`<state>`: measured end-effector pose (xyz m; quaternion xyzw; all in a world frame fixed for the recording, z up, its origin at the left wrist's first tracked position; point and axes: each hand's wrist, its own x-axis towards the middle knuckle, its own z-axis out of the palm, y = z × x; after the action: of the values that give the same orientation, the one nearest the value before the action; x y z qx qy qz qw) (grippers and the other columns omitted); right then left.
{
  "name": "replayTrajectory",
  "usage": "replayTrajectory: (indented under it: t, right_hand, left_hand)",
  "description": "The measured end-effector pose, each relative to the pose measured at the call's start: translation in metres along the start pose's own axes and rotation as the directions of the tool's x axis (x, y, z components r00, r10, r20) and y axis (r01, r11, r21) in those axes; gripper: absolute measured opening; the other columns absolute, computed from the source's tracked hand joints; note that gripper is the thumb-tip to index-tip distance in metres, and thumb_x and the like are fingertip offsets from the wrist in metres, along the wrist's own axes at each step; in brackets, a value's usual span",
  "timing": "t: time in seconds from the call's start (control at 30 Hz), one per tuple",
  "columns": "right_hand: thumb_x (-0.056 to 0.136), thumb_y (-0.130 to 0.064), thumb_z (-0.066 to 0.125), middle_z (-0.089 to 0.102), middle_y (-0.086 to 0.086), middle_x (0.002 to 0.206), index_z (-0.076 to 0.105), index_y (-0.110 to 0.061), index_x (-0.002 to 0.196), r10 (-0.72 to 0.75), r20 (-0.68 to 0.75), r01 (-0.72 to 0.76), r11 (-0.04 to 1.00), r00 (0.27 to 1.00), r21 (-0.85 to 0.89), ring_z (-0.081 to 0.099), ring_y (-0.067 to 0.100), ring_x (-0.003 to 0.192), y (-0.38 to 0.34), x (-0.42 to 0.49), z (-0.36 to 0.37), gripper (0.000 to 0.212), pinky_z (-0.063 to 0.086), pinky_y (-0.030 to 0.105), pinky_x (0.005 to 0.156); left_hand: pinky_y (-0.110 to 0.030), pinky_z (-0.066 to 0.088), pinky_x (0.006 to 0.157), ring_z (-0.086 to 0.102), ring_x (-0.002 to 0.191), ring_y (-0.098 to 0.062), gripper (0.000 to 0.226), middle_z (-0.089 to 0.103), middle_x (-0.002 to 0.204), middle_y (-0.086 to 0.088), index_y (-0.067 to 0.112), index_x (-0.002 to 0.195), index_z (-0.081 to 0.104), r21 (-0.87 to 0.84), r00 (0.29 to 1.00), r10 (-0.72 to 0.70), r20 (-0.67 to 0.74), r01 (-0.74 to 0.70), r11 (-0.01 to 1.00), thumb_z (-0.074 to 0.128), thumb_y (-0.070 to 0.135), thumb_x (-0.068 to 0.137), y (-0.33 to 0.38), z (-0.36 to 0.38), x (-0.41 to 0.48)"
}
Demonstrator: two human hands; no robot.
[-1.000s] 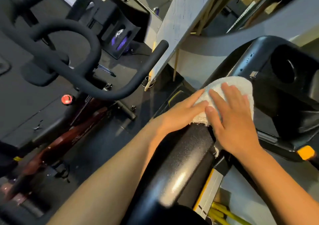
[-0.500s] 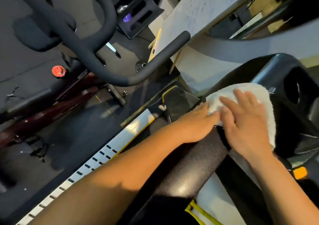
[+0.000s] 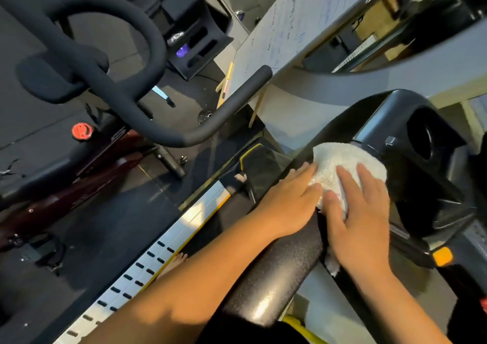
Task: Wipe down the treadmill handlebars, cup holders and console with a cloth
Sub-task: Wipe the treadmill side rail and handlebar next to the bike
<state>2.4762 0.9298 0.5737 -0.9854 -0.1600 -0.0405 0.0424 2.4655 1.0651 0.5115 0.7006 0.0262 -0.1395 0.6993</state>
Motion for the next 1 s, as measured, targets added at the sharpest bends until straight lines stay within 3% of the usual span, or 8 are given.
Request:
replayTrajectory:
  t: [0.1, 0.13, 0.23, 0.37, 0.57, 0.7, 0.83, 1.0]
  right_hand:
    - [0.092, -0.054, 0.038, 0.017, 0.001, 0.157, 0.039, -0.025, 0.146, 0.100, 0.024, -0.103, 0.967, 0.995, 0.234, 0.013, 0.006, 0.141, 0.012, -0.012, 0.001, 0.061, 0.006, 0.009, 0.109]
    - [0.092, -0.052, 0.041, 0.017, 0.001, 0.156, 0.040, -0.025, 0.145, 0.113, 0.006, -0.110, 0.953, 0.994, 0.283, 0.013, 0.001, 0.138, 0.015, -0.005, 0.004, 0.059, 0.007, 0.006, 0.107]
    - [0.096, -0.044, 0.047, 0.017, 0.001, 0.154, 0.040, -0.026, 0.145, 0.198, -0.023, -0.178, 0.921, 0.980, 0.347, 0.019, 0.004, 0.137, 0.018, 0.014, 0.007, 0.053, 0.016, 0.018, 0.110]
    - [0.100, -0.034, 0.047, 0.019, 0.003, 0.155, 0.035, -0.024, 0.148, 0.158, -0.006, -0.141, 0.900, 0.987, 0.413, 0.014, -0.008, 0.132, 0.031, -0.006, 0.005, 0.050, 0.005, -0.003, 0.102]
    - [0.099, -0.028, 0.052, 0.035, 0.007, 0.143, 0.042, -0.029, 0.145, 0.128, 0.012, -0.119, 0.883, 0.992, 0.454, 0.040, 0.016, 0.129, 0.060, -0.018, 0.002, 0.047, 0.026, 0.015, 0.104]
    - [0.097, -0.020, 0.055, 0.035, 0.011, 0.140, 0.047, -0.025, 0.139, 0.050, 0.070, -0.067, 0.961, 0.996, 0.267, 0.048, 0.026, 0.118, 0.077, -0.027, -0.003, 0.044, 0.040, 0.026, 0.096]
    - [0.088, -0.013, 0.065, 0.037, 0.018, 0.136, 0.049, -0.020, 0.137, 0.119, 0.046, -0.121, 0.991, 0.992, 0.047, 0.042, 0.037, 0.120, 0.103, -0.031, -0.017, 0.052, 0.045, 0.035, 0.083]
    - [0.092, -0.015, 0.057, 0.036, 0.014, 0.124, 0.052, -0.024, 0.128, 0.269, -0.046, -0.272, 0.957, 0.962, -0.099, 0.042, 0.036, 0.107, 0.165, -0.044, -0.052, 0.038, 0.040, 0.033, 0.071]
  left_hand:
    - [-0.033, 0.002, 0.121, 0.000, 0.151, -0.012, 0.054, 0.005, 0.164, 0.007, 0.031, 0.156, 0.008, 0.179, 0.997, 0.069, 0.015, -0.071, 0.981, 0.028, 0.031, 0.107, 0.009, 0.008, 0.006]
    - [-0.035, 0.004, 0.123, 0.002, 0.151, -0.013, 0.054, 0.006, 0.164, 0.006, 0.030, 0.156, 0.008, 0.213, 0.997, 0.081, 0.014, -0.082, 0.974, 0.028, 0.030, 0.107, 0.011, 0.009, 0.012]
    - [-0.036, 0.014, 0.122, 0.013, 0.150, -0.016, 0.055, 0.010, 0.165, 0.002, 0.030, 0.157, 0.009, 0.250, 0.987, 0.159, -0.012, -0.151, 0.956, 0.029, 0.029, 0.106, 0.018, 0.010, 0.025]
    - [-0.033, 0.015, 0.122, 0.006, 0.151, -0.016, 0.056, 0.005, 0.165, 0.001, 0.029, 0.156, 0.010, 0.512, 0.960, 0.272, 0.068, -0.268, 0.816, 0.028, 0.029, 0.103, 0.022, 0.021, 0.021]
    - [-0.048, 0.018, 0.121, 0.011, 0.150, -0.034, 0.062, 0.020, 0.161, -0.016, 0.009, 0.152, 0.028, 0.696, 0.929, 0.369, 0.019, -0.277, 0.662, 0.032, 0.037, 0.098, 0.030, 0.039, 0.008]
    - [-0.055, 0.008, 0.121, 0.004, 0.150, -0.038, 0.064, 0.018, 0.162, -0.010, 0.023, 0.154, 0.026, 0.872, 0.937, 0.328, 0.121, -0.258, 0.415, 0.037, 0.041, 0.094, 0.039, 0.056, 0.001]
    - [-0.057, 0.002, 0.117, 0.010, 0.149, -0.039, 0.054, 0.036, 0.156, -0.003, 0.029, 0.144, 0.044, 0.912, 0.924, 0.340, 0.177, -0.284, 0.296, 0.053, 0.037, 0.091, 0.042, 0.069, 0.000]
    - [-0.051, -0.004, 0.117, 0.011, 0.150, -0.034, 0.044, 0.047, 0.149, 0.001, 0.027, 0.136, 0.055, 0.894, 0.921, 0.359, 0.150, -0.281, 0.349, 0.050, 0.039, 0.094, 0.040, 0.069, 0.001]
